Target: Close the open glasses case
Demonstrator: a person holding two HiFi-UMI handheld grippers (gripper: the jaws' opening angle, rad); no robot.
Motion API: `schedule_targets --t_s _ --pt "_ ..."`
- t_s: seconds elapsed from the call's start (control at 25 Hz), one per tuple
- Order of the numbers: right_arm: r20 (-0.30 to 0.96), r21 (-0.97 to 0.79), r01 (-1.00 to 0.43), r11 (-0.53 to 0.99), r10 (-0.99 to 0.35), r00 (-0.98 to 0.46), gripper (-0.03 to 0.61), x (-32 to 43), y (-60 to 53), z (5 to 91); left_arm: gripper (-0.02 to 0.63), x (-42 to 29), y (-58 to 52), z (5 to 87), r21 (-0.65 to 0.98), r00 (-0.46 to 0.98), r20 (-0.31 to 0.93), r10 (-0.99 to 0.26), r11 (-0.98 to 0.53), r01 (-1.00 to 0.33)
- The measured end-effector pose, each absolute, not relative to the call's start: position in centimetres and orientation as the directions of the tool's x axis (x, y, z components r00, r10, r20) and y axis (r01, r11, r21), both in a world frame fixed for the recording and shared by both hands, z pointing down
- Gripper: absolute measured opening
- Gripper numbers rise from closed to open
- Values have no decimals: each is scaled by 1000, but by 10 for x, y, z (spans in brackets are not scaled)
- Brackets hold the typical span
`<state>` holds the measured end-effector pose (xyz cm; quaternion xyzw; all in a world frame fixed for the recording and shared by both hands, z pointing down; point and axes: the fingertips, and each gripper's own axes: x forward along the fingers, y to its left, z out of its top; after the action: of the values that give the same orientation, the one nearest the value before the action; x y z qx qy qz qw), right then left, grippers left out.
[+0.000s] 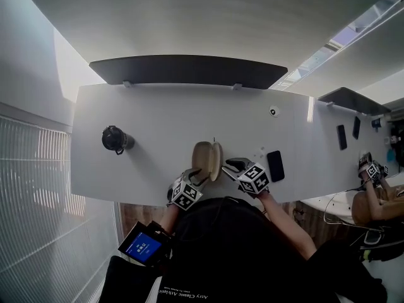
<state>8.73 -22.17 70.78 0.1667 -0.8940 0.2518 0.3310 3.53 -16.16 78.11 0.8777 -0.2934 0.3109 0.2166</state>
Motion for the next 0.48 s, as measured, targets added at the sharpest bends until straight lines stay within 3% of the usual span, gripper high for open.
schedule_targets --t_s 0.48 --pt "696 -256 -291 922 -33 -717 118 32 -214 694 173 23 -161 771 205 630 652 -421 -703 -681"
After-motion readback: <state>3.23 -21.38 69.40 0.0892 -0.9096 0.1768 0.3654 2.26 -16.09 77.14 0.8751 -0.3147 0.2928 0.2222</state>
